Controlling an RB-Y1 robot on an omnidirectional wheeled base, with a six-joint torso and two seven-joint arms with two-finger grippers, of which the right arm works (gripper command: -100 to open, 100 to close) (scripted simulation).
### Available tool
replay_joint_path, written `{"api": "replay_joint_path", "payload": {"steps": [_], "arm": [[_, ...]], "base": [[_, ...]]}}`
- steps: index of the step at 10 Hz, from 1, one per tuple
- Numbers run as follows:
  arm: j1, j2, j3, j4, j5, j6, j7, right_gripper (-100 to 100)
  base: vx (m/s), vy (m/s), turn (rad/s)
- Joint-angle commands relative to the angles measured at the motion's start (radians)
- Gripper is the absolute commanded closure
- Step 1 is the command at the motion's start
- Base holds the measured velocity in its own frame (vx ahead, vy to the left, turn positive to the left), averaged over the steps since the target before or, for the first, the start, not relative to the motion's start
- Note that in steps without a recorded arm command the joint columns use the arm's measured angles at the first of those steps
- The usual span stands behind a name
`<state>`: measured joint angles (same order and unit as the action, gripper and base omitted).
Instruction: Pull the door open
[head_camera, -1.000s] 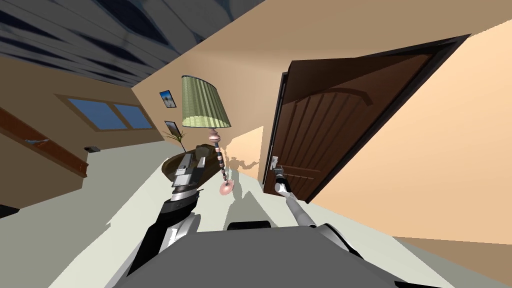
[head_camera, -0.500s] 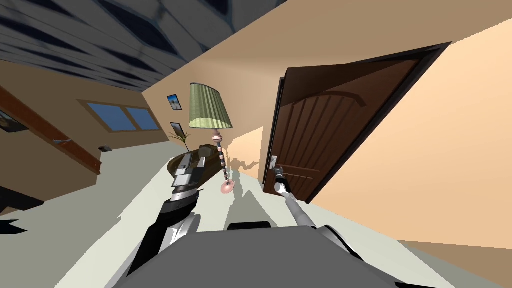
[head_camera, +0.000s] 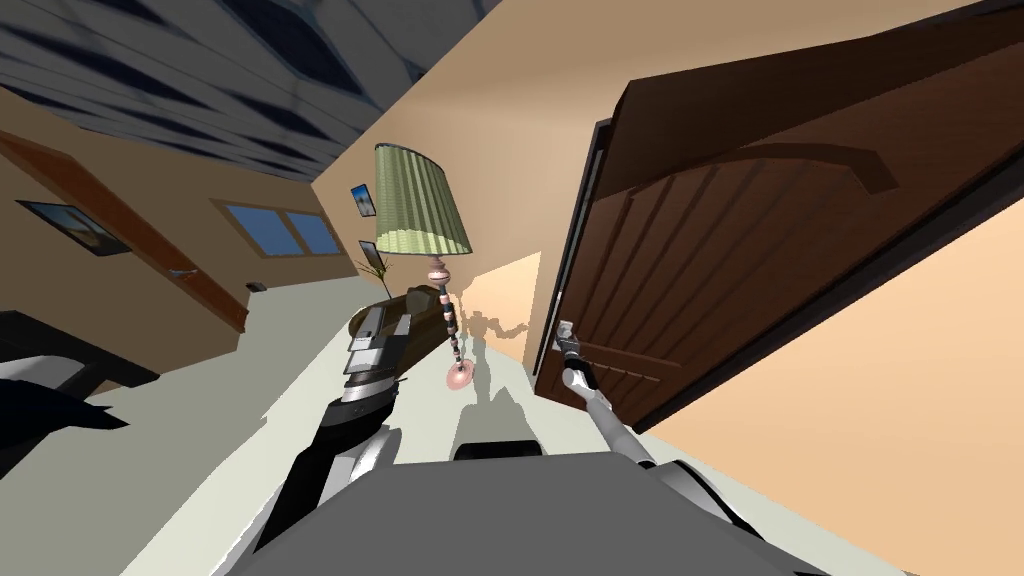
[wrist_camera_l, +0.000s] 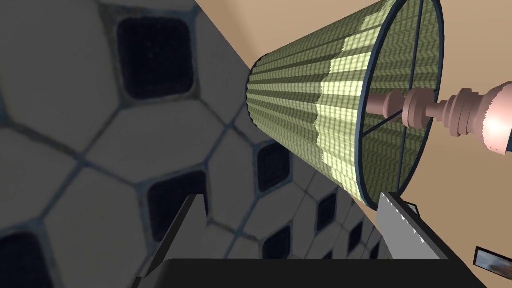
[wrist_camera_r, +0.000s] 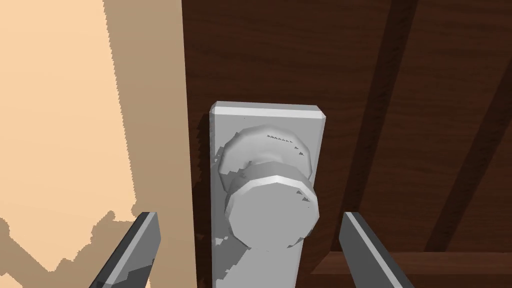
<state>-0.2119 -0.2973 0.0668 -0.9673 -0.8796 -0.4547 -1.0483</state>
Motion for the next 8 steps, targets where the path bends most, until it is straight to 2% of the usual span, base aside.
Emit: {"api": "replay_joint_path", "payload": {"steps": [1,2,3,4,8], "arm": [[0.003,-0.032,-0.002,0.020,-0.004,-0.012,-0.034,-100],[0.008,-0.048,-0.005,0.022,-0.007,-0.015,-0.048,-100],[0.001,-0.038,-0.001,0.026,-0.004,-0.015,-0.039,-100],[0.001,-0.038,-0.001,0.026,-0.004,-0.015,-0.039,100],[0.001,-0.038,-0.001,0.026,-0.004,-0.015,-0.039,100]], "base": [[0.115,-0.004,0.133],[0.138,-0.008,0.132],[0.060,-0.007,0.022],[-0.011,-0.002,-0.031],[-0.012,-0.002,0.000]]}}
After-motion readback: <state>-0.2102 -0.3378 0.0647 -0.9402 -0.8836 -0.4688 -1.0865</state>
